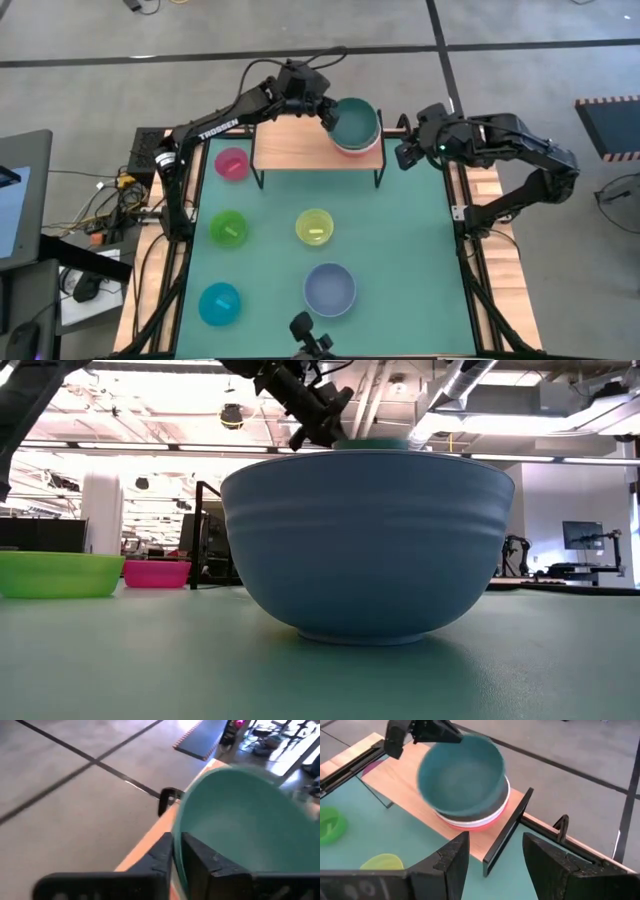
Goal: Place and stack bowls onto a shelf
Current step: Stack the green bowl on the white bowl on the shelf, then stack the light blue bowl on the green bowl on the shelf
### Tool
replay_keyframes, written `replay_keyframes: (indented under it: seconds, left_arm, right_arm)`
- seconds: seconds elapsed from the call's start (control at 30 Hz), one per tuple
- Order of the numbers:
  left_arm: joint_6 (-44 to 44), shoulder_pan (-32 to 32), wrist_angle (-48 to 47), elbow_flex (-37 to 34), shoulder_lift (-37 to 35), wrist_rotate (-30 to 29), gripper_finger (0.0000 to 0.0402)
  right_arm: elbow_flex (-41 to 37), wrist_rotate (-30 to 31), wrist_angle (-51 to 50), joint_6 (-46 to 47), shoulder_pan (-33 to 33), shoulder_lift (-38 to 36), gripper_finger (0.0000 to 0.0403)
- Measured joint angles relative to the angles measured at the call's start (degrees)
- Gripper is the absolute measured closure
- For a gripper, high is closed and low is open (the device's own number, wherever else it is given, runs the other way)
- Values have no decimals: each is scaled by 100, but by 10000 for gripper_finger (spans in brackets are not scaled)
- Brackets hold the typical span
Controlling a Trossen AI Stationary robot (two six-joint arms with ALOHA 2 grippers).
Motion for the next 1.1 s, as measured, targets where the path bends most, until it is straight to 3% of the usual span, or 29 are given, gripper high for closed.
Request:
replay_keyframes:
  seconds: [0.17,0.37,0.6,0.87,1.1]
  left_arm:
    - [-229,-83,1,-25,0,656,293]
    - [-330,-125,-180,93,-44,172,227]
    - [-292,-24,-1134,11,45,-90,232]
    - [-120,-84,-1371,72,17,-184,253]
    - [398,-109,-1402,464,-510,-204,256]
  right_arm:
    - [1,-107,3,48,-76,104,193]
    - [-2,-235,-11,50,-274,299,193]
    - [-2,-424,61,41,-979,734,193]
    - [-2,-990,394,-202,-1535,1261,193]
    - [0,-1259,631,-564,-1936,1741,195]
